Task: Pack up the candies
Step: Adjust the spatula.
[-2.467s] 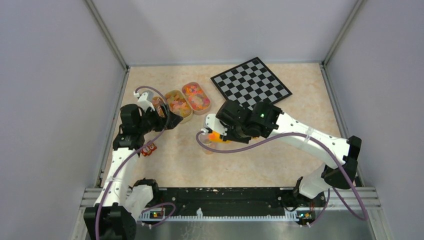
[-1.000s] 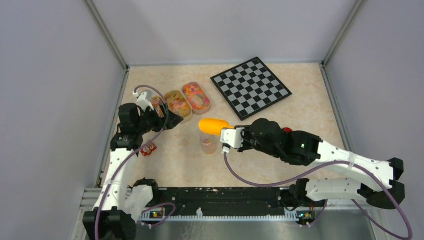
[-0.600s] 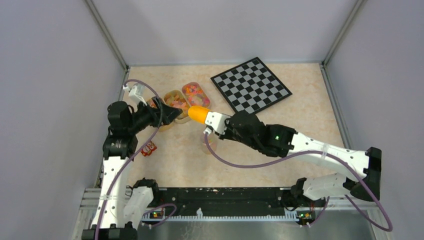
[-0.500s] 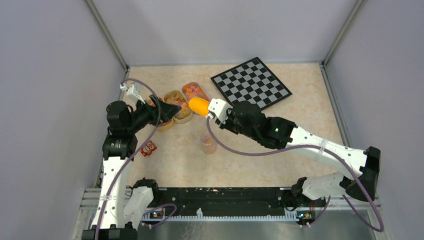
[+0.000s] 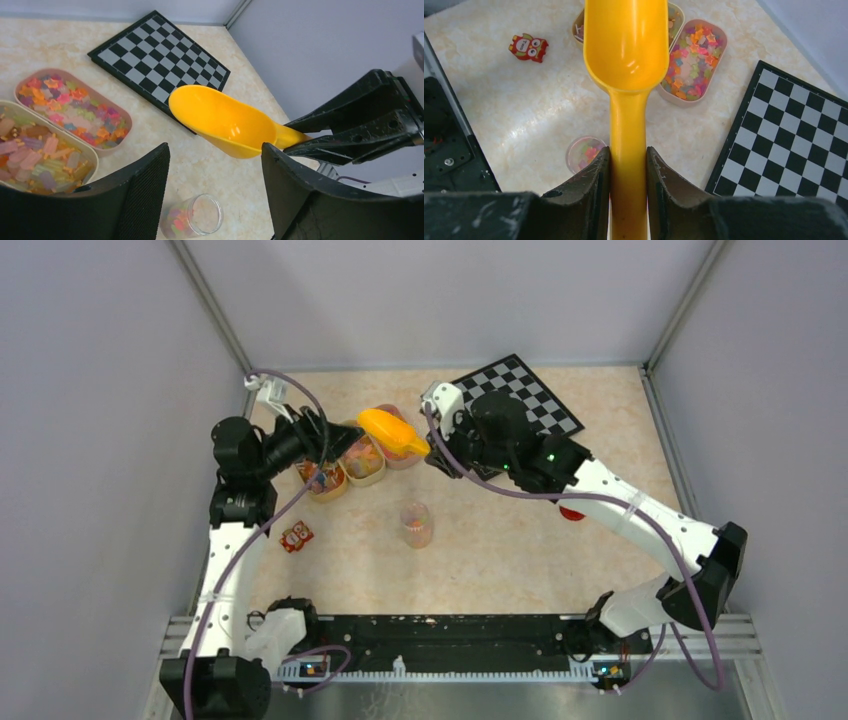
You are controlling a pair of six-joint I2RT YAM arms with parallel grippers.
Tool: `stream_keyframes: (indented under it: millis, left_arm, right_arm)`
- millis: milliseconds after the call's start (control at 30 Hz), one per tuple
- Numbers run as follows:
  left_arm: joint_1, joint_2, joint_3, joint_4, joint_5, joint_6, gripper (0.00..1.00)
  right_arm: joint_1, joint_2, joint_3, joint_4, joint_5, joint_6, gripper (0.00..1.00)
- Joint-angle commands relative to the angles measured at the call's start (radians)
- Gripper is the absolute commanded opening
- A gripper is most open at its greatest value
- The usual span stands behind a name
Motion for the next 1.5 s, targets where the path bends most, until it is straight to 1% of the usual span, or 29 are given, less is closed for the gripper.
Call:
stream_keyframes:
  millis: [0, 33, 67, 200, 300, 367, 433, 500, 633, 767, 1033, 1167, 1200, 1233, 1267, 1333, 1367, 1400, 1433, 1467]
  left_arm:
    - [-0.005, 0.044, 0.105, 0.042, 0.003, 0.006, 0.76]
    - [-0.007, 0.053, 0.106, 0.017, -0.007, -0.010, 0.81]
    - [-0.008, 0.054, 0.095, 0.015, -0.013, -0.024, 0.84]
    - [-0.013, 0.053, 0.057, 0.012, -0.061, -0.026, 0.92]
    - [-0.013, 0.089, 0.050, 0.025, -0.051, -0.067, 0.95]
    - [-0.013, 0.122, 0.040, 0.084, -0.011, -0.146, 0.94]
    - [-0.013, 0.152, 0.019, 0.154, 0.020, -0.220, 0.91]
    - [-0.013, 0.165, 0.005, 0.173, 0.025, -0.248, 0.86]
    - [-0.013, 0.168, -0.026, 0.159, -0.013, -0.230, 0.77]
    - [-0.014, 0.184, -0.036, 0.152, -0.020, -0.220, 0.66]
    - [-0.013, 0.196, -0.040, 0.133, -0.035, -0.201, 0.54]
    - [-0.014, 0.192, -0.052, 0.132, -0.042, -0.187, 0.53]
    - [-0.013, 0.192, -0.053, 0.131, -0.044, -0.177, 0.56]
    - [-0.013, 0.192, -0.050, 0.119, -0.045, -0.168, 0.63]
    - [-0.012, 0.194, -0.039, 0.095, -0.046, -0.155, 0.72]
    - [-0.013, 0.196, -0.001, 0.017, -0.051, -0.124, 0.84]
    - [-0.012, 0.197, 0.016, -0.027, -0.061, -0.115, 0.88]
    - [-0.013, 0.197, 0.027, -0.065, -0.071, -0.116, 0.90]
    - [-0.012, 0.192, 0.025, -0.075, -0.072, -0.132, 0.92]
    - [-0.012, 0.188, 0.007, -0.049, -0.052, -0.172, 0.93]
  right_arm:
    - [-0.074, 0.018, 0.084, 0.012, -0.169, 0.099, 0.00]
    - [-0.080, 0.024, 0.093, 0.002, -0.178, 0.101, 0.00]
    - [-0.086, 0.027, 0.101, -0.007, -0.180, 0.105, 0.00]
    - [-0.105, 0.039, 0.103, -0.010, -0.204, 0.110, 0.00]
    - [-0.107, 0.042, 0.095, 0.000, -0.215, 0.107, 0.00]
    - [-0.107, 0.046, 0.092, 0.010, -0.234, 0.101, 0.00]
    - [-0.107, 0.047, 0.091, 0.022, -0.234, 0.100, 0.00]
    - [-0.110, 0.048, 0.093, 0.034, -0.223, 0.098, 0.00]
    - [-0.125, 0.048, 0.101, 0.063, -0.240, 0.099, 0.00]
    - [-0.128, 0.023, 0.062, 0.132, -0.253, 0.099, 0.00]
    - [-0.137, -0.023, -0.045, 0.287, -0.292, 0.130, 0.00]
    - [-0.139, -0.019, -0.073, 0.339, -0.326, 0.159, 0.00]
    - [-0.138, -0.012, -0.072, 0.332, -0.330, 0.157, 0.00]
    - [-0.140, -0.006, -0.067, 0.316, -0.333, 0.147, 0.00]
    - [-0.141, 0.000, -0.066, 0.295, -0.336, 0.129, 0.00]
    - [-0.150, 0.007, -0.077, 0.258, -0.310, 0.103, 0.00]
    - [-0.154, 0.006, -0.087, 0.258, -0.294, 0.102, 0.00]
    - [-0.159, 0.004, -0.099, 0.266, -0.290, 0.101, 0.00]
    - [-0.162, 0.002, -0.108, 0.276, -0.293, 0.101, 0.00]
    - [-0.163, 0.001, -0.114, 0.284, -0.299, 0.098, 0.00]
